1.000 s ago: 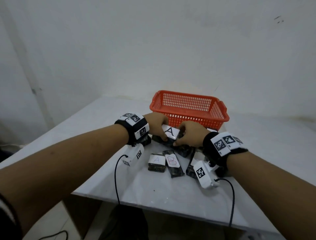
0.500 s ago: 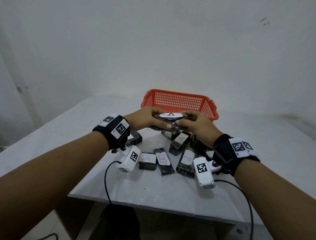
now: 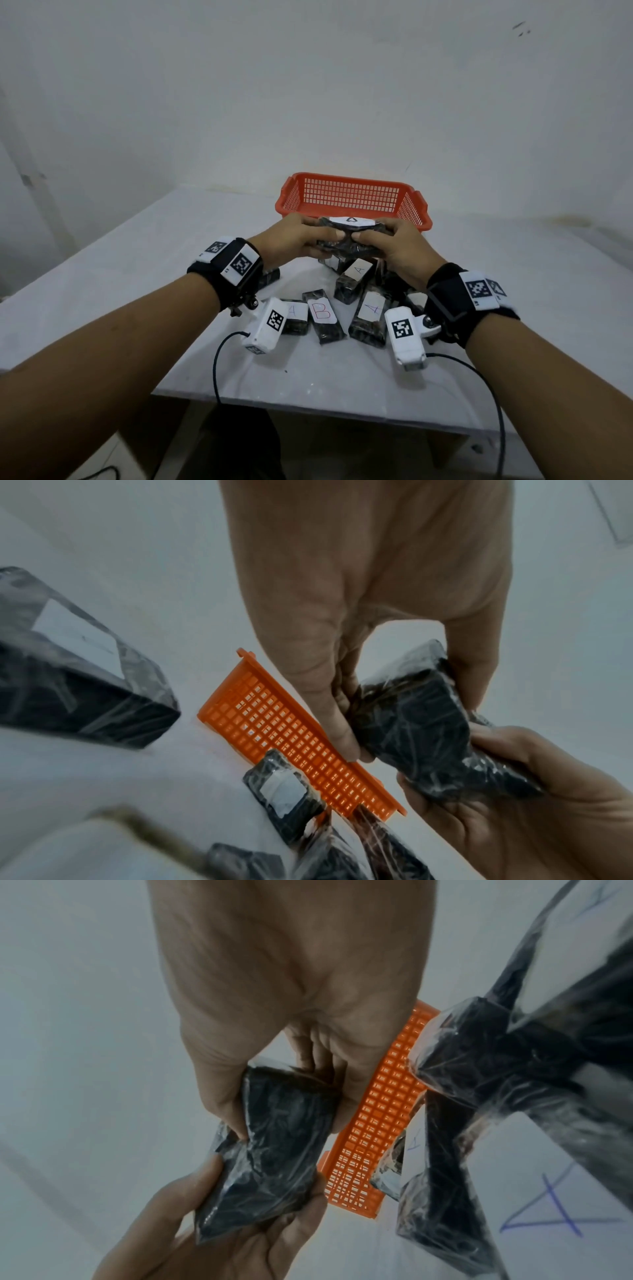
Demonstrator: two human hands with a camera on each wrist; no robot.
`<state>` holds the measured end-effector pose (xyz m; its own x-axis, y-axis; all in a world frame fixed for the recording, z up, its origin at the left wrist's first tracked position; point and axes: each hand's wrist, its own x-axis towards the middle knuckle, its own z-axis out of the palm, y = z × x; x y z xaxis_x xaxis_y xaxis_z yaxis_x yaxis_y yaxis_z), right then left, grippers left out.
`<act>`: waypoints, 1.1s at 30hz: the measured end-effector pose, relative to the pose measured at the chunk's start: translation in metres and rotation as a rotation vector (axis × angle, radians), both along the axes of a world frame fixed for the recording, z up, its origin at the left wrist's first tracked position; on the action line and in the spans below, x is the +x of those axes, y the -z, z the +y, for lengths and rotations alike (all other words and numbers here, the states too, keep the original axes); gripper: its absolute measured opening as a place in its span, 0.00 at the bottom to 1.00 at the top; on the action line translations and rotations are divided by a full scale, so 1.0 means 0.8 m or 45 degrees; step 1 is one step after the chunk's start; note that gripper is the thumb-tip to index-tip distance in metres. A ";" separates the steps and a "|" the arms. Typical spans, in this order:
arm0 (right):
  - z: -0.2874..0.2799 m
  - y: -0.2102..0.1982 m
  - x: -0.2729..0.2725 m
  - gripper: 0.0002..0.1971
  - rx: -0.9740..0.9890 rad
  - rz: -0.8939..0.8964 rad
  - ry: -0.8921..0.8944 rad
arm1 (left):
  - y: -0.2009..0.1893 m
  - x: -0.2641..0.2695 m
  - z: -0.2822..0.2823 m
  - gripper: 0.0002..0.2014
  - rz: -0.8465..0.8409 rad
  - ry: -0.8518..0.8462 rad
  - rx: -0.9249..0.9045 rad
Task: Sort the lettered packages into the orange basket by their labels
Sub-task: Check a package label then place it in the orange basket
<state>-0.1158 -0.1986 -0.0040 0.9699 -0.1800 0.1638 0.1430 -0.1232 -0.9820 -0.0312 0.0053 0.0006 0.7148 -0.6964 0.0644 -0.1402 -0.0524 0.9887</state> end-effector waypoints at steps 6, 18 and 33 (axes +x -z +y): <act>0.000 0.001 -0.003 0.23 0.133 0.018 -0.114 | 0.006 0.003 -0.002 0.12 -0.090 -0.166 -0.022; -0.001 0.007 -0.001 0.22 0.073 0.007 -0.014 | 0.003 -0.005 -0.001 0.15 -0.167 -0.179 0.012; -0.008 0.016 -0.009 0.24 0.031 0.036 -0.007 | 0.011 -0.008 0.004 0.14 -0.066 -0.092 -0.026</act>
